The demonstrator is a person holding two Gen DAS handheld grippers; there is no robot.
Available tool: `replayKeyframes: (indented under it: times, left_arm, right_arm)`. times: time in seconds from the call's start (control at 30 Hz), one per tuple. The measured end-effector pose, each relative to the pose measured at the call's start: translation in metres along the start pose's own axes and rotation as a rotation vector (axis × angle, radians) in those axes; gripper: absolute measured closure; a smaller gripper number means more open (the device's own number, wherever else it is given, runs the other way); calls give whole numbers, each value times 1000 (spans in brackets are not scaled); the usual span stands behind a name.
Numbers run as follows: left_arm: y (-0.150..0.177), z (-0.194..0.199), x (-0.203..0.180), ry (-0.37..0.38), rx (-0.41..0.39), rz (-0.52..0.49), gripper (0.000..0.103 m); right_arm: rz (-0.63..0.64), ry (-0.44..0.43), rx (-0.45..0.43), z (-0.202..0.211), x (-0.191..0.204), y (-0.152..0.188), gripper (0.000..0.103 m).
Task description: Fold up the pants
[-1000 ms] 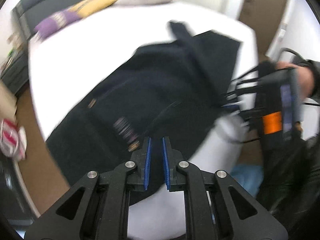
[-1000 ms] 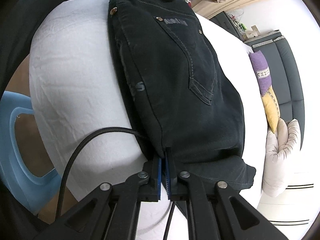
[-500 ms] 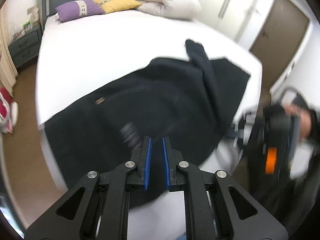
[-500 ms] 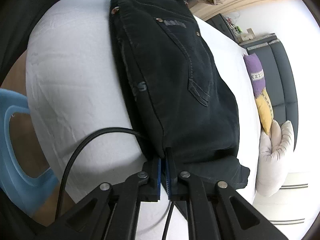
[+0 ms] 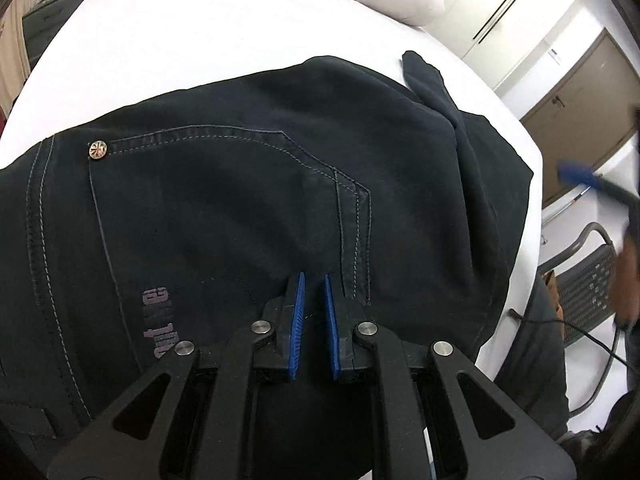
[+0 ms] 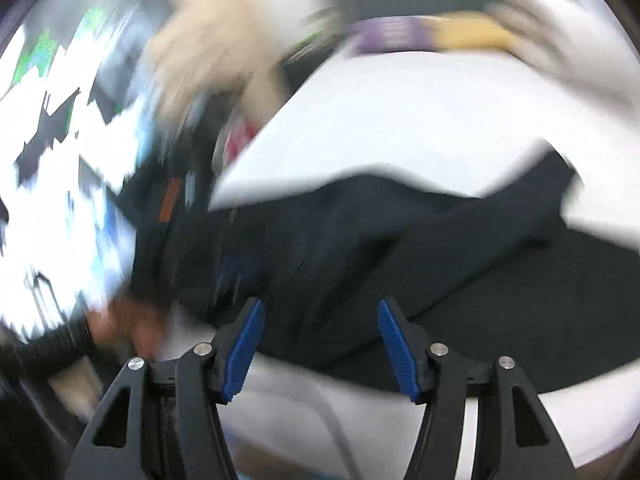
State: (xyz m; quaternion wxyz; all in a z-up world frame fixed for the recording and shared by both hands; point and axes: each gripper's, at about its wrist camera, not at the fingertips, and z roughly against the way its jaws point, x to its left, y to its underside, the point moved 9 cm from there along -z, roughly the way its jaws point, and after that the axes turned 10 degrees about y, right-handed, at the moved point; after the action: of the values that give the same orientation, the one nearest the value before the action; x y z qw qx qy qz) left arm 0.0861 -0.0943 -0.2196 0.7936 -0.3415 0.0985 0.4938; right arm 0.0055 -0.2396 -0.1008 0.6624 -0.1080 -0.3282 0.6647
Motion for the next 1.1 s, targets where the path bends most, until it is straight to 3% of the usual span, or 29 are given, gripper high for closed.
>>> replayKeyframes:
  times: [0.13,0.27,0.37,0.53,0.8,1.1]
  left_arm:
    - [4,0,6,-11,8,2,93]
    - [1,-3,8,-10,20,12,93]
    - [-5,-11,6,-12,25,22,93]
    - [-10,-14,9,-16,27,37,93]
    - [-11,-14,10,-16,27,34,93]
    - [-10,-13,8,-27,25,32,93]
  right_arm:
    - [-400,-50,-97,-14,-112,-55,50]
    - [-746,-91,-134,-53,-210,-78,64]
    - [-889,-125,-143,-76,-248,-85,66]
    - [-936,-98,-73,-102,-269,-88,66]
    - [-952,-62,12,-117,-273,-61,66]
    - [-963,-182,-82,-136,-275,-96,70]
